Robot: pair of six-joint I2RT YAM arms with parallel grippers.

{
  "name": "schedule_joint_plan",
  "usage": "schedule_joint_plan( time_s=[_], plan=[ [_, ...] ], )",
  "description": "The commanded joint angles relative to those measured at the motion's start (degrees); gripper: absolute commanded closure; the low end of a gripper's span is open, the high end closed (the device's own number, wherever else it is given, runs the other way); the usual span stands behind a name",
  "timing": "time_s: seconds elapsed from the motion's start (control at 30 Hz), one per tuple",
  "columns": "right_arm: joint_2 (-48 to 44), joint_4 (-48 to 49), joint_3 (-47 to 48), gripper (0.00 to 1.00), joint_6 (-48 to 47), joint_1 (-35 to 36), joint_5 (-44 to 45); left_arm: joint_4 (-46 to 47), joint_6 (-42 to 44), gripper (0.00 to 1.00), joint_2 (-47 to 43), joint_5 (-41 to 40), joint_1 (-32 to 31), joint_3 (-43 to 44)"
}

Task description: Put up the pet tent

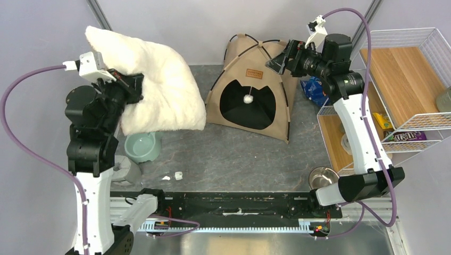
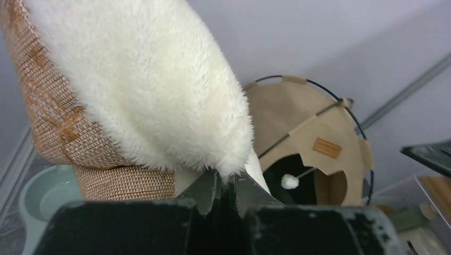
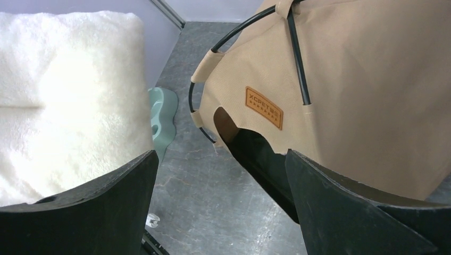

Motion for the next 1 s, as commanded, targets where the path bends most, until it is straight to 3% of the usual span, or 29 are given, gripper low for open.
schedule_joint_plan(
  time_s=[0.0, 0.27, 0.57, 0.97],
  plan=[
    [-3.31, 4.61, -3.07, 0.04, 4.51, -0.01, -3.69, 0.47, 3.96, 0.98, -0.83, 16.61, -0.04, 3.55],
    [-9.37, 8.61, -14.99, 0.04, 9.14, 5.9, -5.55, 3.46, -0.65, 0.98, -2.59, 38.94, -0.07, 1.06],
    [-11.91, 12.79, -24.73, 0.04, 11.91, 11.86, -3.32, 9.85, -4.01, 0.98, -3.06, 50.32, -0.75, -8.57],
    [-4.03, 31.92, -30.03, 0.03, 11.33, 23.04, 3.65, 4.94, 2.19, 0.98, -5.81, 46.65, -1.78, -7.71]
  ],
)
